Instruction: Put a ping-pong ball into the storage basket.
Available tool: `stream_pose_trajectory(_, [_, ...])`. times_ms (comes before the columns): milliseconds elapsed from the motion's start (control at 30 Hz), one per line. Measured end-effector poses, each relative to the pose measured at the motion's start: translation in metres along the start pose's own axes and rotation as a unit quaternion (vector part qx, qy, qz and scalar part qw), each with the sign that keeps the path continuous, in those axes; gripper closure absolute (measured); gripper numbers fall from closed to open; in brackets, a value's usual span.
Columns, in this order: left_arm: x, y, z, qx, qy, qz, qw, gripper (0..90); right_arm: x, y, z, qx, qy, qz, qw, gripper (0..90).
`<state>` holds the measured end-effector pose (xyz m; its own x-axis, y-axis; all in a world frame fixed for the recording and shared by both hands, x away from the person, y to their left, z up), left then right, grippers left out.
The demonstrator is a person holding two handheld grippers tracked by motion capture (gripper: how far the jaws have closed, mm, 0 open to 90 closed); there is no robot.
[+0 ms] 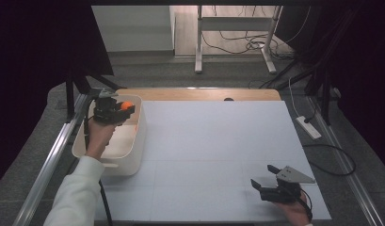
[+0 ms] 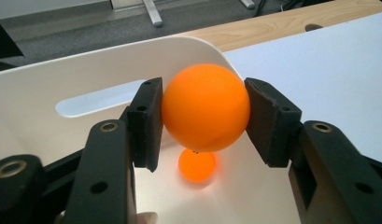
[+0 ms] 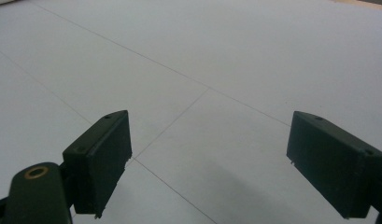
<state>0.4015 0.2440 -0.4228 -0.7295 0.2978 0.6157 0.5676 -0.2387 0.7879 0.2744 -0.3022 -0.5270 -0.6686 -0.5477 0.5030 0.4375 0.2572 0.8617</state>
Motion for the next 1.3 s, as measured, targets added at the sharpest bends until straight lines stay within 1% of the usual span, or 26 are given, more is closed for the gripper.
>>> stream_pose_trajectory(333, [-0.001, 0.000, 0.000, 0.000, -0.002, -0.001, 1.0000, 49.2, 0.000, 0.000, 0.000, 0.000, 0.000, 0.000, 1.0000, 13.9])
stream_pose_trajectory(400, [-0.001, 0.000, 0.000, 0.001, 0.003, -0.002, 1.0000, 45.9, 0.000, 0.000, 0.000, 0.001, 0.000, 0.000, 1.0000, 13.9])
stream_pose_trajectory(500, [0.000, 0.001, -0.001, 0.006, 0.010, -0.006, 0.9999, 35.1, 0.000, 0.000, 0.000, 0.002, -0.001, -0.002, 1.0000, 13.9])
stream_pose_trajectory(600, [0.002, 0.002, -0.003, 0.001, 0.006, -0.012, 0.9999, 30.9, 0.001, 0.001, 0.000, 0.002, -0.001, -0.003, 1.0000, 13.9])
stream_pose_trajectory(767, [0.008, 0.004, -0.010, -0.009, -0.010, -0.028, 0.9995, 22.7, 0.001, 0.001, 0.000, 0.002, -0.001, -0.004, 1.0000, 13.9])
stream_pose_trajectory(800, [0.009, 0.005, -0.012, -0.009, -0.017, -0.033, 0.9993, 21.3, 0.001, 0.001, 0.000, 0.002, -0.001, -0.004, 1.0000, 13.9])
stream_pose_trajectory(867, [0.012, 0.005, -0.015, -0.011, -0.027, -0.039, 0.9988, 19.7, 0.000, 0.001, 0.000, 0.003, 0.000, -0.004, 1.0000, 13.9])
stream_pose_trajectory(900, [0.013, 0.006, -0.018, -0.013, -0.039, -0.042, 0.9982, 18.8, 0.000, 0.001, 0.000, 0.003, 0.000, -0.004, 1.0000, 13.9])
stream_pose_trajectory(933, [0.013, 0.006, -0.018, -0.013, -0.039, -0.042, 0.9982, 18.1, 0.000, 0.001, 0.000, 0.003, 0.001, -0.003, 1.0000, 13.9])
stream_pose_trajectory(1000, [0.015, 0.007, -0.024, -0.021, -0.048, -0.047, 0.9975, 17.8, 0.000, 0.001, 0.000, 0.003, 0.001, -0.003, 1.0000, 13.9])
stream_pose_trajectory(1033, [0.016, 0.008, -0.029, -0.027, -0.056, -0.053, 0.9967, 17.4, 0.000, 0.001, -0.001, 0.003, 0.001, -0.003, 1.0000, 13.9])
stream_pose_trajectory(1067, [0.016, 0.008, -0.029, -0.027, -0.056, -0.053, 0.9967, 17.3, 0.000, 0.001, -0.001, 0.003, 0.001, -0.003, 1.0000, 13.9])
stream_pose_trajectory(1100, [0.018, 0.010, -0.034, -0.034, -0.066, -0.058, 0.9956, 17.2, 0.000, 0.001, -0.001, 0.002, 0.002, -0.004, 1.0000, 13.9])
stream_pose_trajectory(1167, [0.020, 0.011, -0.040, -0.042, -0.077, -0.065, 0.9941, 17.4, 0.000, 0.000, -0.002, 0.002, 0.002, -0.005, 1.0000, 13.9])
stream_pose_trajectory(1200, [0.020, 0.011, -0.040, -0.042, -0.077, -0.065, 0.9941, 17.8, 0.000, 0.000, -0.002, 0.002, 0.002, -0.005, 1.0000, 13.9])
stream_pose_trajectory(1300, [0.024, 0.013, -0.048, -0.052, -0.091, -0.074, 0.9918, 17.9, -0.001, 0.001, -0.002, 0.001, 0.003, -0.004, 1.0000, 13.9])
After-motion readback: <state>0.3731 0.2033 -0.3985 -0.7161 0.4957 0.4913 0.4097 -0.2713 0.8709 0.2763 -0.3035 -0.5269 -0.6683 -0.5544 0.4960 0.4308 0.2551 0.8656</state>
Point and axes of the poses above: each handheld gripper's, and its own axes: x roughly backward along the jaws, y roughly out of its top, z roughly to its left, the point moved 2 cm from there along -x, roughly forward along the jaws, and after that the axes turned 7 degrees about -x, right-handed, at the moved point
